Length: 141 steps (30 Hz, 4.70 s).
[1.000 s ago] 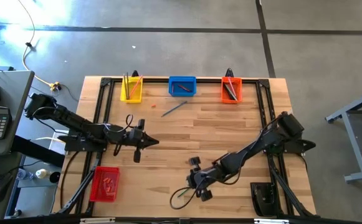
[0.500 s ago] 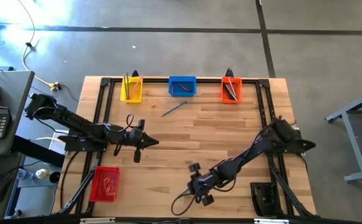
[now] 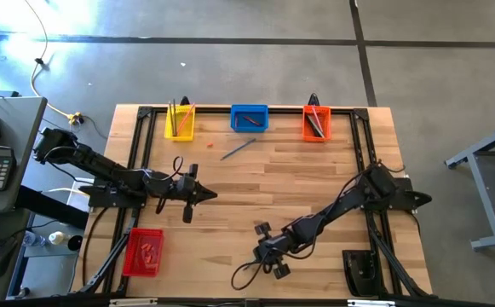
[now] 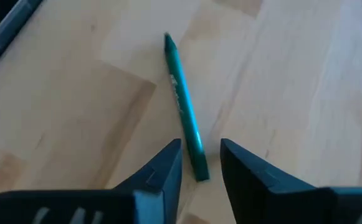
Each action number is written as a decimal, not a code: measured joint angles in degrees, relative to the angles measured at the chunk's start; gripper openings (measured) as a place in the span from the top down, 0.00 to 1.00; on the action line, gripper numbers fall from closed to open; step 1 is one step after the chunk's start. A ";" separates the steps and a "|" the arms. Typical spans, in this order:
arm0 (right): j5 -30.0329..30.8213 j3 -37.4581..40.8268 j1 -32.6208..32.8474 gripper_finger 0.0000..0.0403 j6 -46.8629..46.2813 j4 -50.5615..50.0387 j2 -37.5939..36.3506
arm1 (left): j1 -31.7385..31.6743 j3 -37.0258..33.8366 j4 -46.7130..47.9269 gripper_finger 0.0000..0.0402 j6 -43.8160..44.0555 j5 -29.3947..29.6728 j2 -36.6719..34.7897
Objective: Sort crayons/erasers/pens/pencils in bins
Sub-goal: Put the green crayon into the blue bin, then put the orange eraser into the red bin
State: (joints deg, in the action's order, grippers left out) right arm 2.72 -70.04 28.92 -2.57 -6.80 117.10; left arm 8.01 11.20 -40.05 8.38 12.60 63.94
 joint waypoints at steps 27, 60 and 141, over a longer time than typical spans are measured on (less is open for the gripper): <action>5.37 0.20 -1.56 0.95 -2.99 -6.46 -1.51 | 0.00 0.00 0.39 0.99 0.46 0.00 0.00; 32.79 0.04 -9.29 0.94 -7.35 -15.45 -21.32 | 0.02 0.02 0.83 0.99 0.68 0.09 0.00; 8.61 -26.60 -58.98 0.82 13.66 -24.55 4.14 | -3.24 0.02 2.76 0.99 -3.61 3.22 0.02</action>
State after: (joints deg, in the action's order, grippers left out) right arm 11.33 -96.64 -30.07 11.09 -31.35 121.24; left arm 4.77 11.22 -37.29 4.78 15.82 63.96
